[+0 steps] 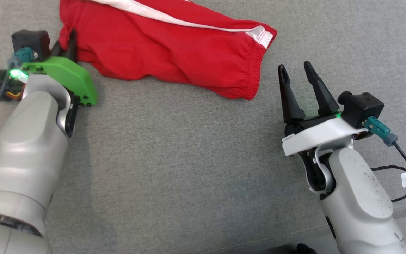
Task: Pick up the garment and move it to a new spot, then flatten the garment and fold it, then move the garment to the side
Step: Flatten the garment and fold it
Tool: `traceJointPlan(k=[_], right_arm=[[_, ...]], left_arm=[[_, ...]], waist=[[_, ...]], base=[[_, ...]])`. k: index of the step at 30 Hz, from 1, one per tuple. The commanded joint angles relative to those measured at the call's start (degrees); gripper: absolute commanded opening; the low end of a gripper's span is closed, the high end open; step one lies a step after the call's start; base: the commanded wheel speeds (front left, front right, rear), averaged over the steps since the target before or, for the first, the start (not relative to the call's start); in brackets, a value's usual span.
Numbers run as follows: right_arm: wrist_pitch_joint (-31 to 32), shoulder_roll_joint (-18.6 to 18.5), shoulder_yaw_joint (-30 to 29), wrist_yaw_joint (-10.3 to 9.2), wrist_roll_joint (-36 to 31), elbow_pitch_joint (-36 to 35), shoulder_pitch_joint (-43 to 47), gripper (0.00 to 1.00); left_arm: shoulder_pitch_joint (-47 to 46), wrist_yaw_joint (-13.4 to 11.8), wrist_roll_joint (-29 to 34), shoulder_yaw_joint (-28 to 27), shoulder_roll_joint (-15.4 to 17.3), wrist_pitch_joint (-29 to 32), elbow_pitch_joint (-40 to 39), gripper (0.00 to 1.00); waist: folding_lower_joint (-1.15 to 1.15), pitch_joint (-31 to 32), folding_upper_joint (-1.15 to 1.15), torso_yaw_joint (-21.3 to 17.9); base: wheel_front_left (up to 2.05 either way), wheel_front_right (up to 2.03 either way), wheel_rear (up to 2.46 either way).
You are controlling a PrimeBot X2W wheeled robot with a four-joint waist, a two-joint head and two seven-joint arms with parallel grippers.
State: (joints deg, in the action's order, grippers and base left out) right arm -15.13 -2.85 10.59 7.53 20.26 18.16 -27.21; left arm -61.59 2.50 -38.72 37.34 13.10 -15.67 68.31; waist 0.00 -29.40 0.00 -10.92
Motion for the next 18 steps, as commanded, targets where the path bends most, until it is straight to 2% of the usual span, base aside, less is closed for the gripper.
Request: traceJointPlan(k=[1, 5, 11, 18], right_arm=[[-0.01, -0.11, -0.54, -0.08, -0.47, 0.36, 1.21, 1.00], [-0.01, -0.12, -1.35, -0.08, -1.56, 1.66, 3.08, 1.00], [-0.01, -0.15, -2.24, -0.08, -3.19, 4.14, 7.76, 1.00], [-0.01, -0.15, -3.29, -0.08, -4.69, 5.68, 11.74, 1.00]], left_arm=[[5.74, -0.43, -0.02, 0.21, -0.05, 1.20, 1.43, 0.00], [9.16, -2.45, 0.08, -3.91, -0.47, 0.76, -6.52, 0.00], [24.74, -4.33, 2.78, -11.23, -3.01, 0.66, -18.83, 0.00], [40.39, -5.54, 11.00, -18.90, -6.51, 0.58, -32.32, 0.00]], waist=[[0.00, 1.63, 0.00, 1.12], [0.00, 5.22, 0.00, 3.51], [0.00, 12.74, 0.00, 7.58], [0.00, 17.28, 0.00, 11.22]], base=[[0.00, 0.00, 0.00], [0.00, 0.00, 0.00], [0.00, 0.00, 0.00], [0.00, 0.00, 0.00]])
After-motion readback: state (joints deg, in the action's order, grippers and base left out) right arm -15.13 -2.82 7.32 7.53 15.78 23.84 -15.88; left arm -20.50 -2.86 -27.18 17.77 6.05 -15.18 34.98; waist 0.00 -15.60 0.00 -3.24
